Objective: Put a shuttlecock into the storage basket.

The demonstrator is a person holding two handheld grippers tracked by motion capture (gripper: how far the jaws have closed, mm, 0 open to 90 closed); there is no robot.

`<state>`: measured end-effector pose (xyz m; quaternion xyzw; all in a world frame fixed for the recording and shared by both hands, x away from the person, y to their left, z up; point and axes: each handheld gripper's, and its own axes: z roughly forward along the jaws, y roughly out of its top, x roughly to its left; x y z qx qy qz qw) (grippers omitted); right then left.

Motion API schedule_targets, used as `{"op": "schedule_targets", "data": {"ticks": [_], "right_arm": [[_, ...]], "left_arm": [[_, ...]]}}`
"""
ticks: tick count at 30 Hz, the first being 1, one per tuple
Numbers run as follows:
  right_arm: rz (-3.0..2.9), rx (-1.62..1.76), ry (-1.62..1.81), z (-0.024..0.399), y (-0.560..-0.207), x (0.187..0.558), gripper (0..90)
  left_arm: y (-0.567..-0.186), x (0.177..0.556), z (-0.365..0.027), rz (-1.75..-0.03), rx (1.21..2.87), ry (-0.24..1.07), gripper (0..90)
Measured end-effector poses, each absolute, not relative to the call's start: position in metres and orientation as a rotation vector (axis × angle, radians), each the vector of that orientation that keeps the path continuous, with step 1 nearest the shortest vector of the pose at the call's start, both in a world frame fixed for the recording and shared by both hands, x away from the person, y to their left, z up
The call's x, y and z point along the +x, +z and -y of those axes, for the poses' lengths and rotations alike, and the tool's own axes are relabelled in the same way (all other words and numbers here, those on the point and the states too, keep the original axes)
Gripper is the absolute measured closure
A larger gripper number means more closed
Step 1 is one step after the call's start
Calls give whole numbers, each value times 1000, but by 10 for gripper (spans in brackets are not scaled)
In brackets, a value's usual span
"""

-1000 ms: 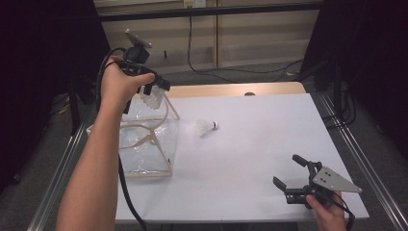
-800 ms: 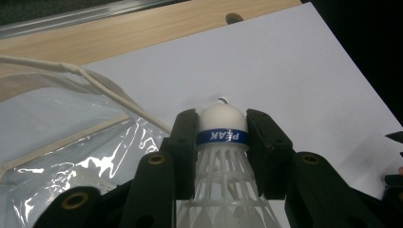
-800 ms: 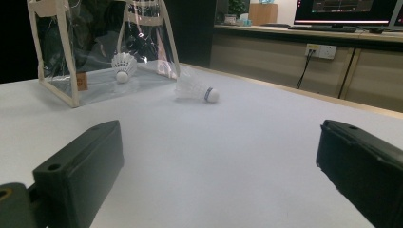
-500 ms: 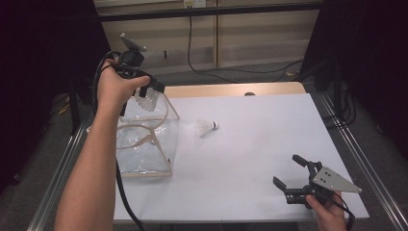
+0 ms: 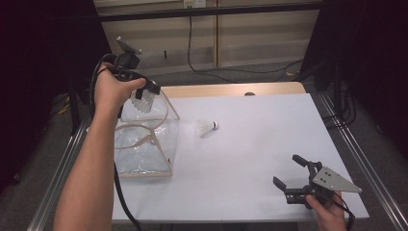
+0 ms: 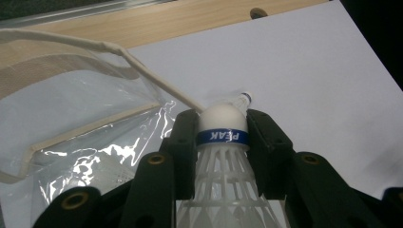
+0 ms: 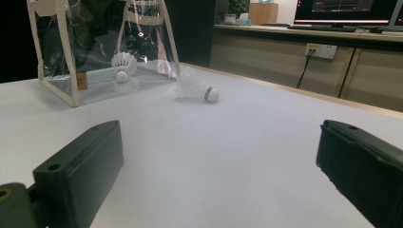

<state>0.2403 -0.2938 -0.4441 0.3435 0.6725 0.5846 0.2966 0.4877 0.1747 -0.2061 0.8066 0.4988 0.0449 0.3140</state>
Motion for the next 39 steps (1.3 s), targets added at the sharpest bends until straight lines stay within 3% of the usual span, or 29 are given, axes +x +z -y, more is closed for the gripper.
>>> {"op": "schedule_targets", "data": {"ticks": [39], "right_arm": [[-1794,909,1555,293,-444,240,14]], "left_arm": [[-231,492,-183,-1372,2122,140,649]]}}
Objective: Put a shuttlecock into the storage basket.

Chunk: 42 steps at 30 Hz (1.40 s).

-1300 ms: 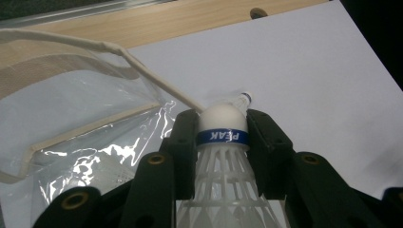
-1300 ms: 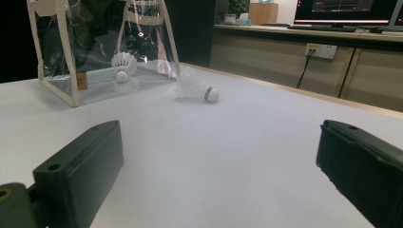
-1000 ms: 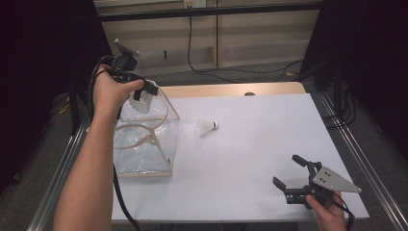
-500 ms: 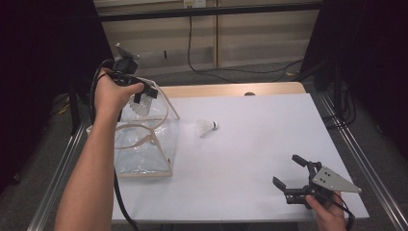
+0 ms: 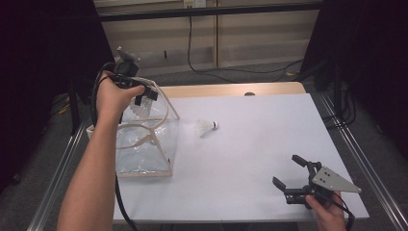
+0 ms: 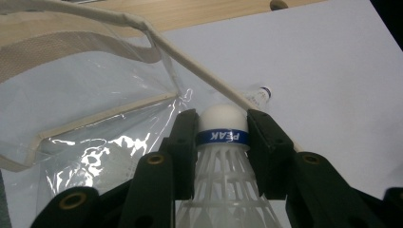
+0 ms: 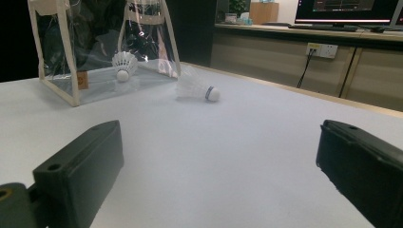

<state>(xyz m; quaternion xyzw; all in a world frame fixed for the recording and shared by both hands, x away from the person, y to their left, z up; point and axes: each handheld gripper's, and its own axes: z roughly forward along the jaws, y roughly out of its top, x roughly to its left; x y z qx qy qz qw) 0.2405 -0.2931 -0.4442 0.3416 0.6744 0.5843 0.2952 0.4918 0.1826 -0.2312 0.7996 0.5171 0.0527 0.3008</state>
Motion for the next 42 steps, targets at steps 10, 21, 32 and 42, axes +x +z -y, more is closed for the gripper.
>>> {"op": "schedule_targets", "data": {"ticks": [10,21,32,42], "right_arm": [[-1793,911,1559,293,-444,240,14],[-1791,911,1560,293,-444,240,14],[-1790,914,1559,293,-444,240,14],[-1789,912,1559,293,-444,240,14]], "left_arm": [[-236,493,-181,-1380,2132,145,644],[-236,493,-181,-1377,2129,153,620],[-228,487,-180,-1343,2111,140,567],[-211,478,-173,-1271,2113,131,504]]}}
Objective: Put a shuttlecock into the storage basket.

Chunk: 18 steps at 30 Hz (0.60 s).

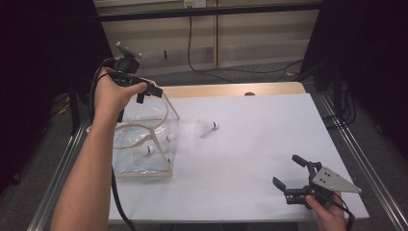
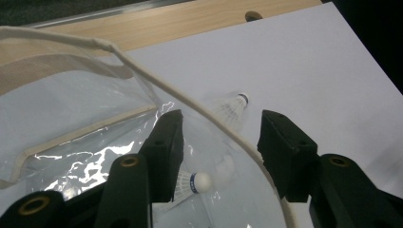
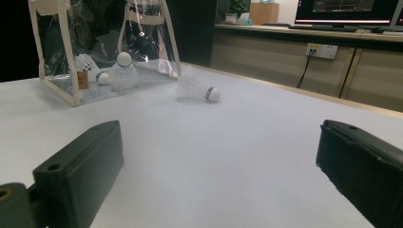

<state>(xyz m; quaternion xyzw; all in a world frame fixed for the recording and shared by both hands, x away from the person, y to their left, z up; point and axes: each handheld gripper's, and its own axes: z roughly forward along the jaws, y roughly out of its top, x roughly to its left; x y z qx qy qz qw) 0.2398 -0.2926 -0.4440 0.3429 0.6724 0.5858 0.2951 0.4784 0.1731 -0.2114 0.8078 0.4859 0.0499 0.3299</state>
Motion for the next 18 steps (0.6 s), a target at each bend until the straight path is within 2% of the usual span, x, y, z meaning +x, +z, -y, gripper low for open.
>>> {"op": "schedule_targets", "data": {"ticks": [18], "right_arm": [[-1788,913,1559,292,-444,240,14]], "left_arm": [[-202,464,-149,-1142,2163,22,387]]}}
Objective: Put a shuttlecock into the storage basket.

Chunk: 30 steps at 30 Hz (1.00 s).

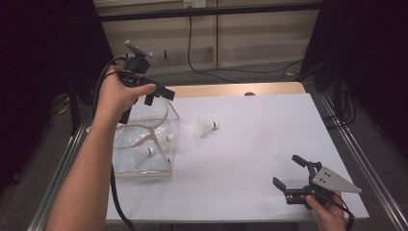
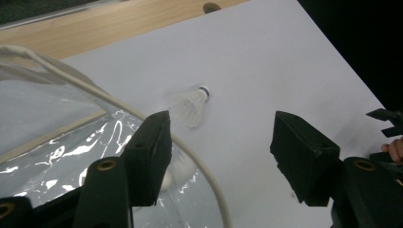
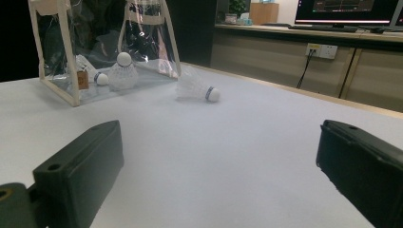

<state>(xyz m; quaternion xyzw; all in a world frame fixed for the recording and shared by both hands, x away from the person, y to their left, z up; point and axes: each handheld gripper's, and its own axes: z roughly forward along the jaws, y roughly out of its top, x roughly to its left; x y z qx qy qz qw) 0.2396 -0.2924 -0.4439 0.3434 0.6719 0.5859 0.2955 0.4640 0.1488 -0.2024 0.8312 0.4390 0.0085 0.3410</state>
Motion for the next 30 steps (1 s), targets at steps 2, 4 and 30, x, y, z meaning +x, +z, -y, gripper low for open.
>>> {"op": "schedule_targets", "data": {"ticks": [2,4,30], "right_arm": [[-1789,911,1557,292,-444,239,14],[-1788,909,1558,293,-444,240,14],[-1794,898,1551,293,-444,239,14]], "left_arm": [[-203,463,-145,-1132,2167,17,380],[-203,461,-142,-1120,2176,19,376],[-208,450,-108,-998,2237,-30,247]]}}
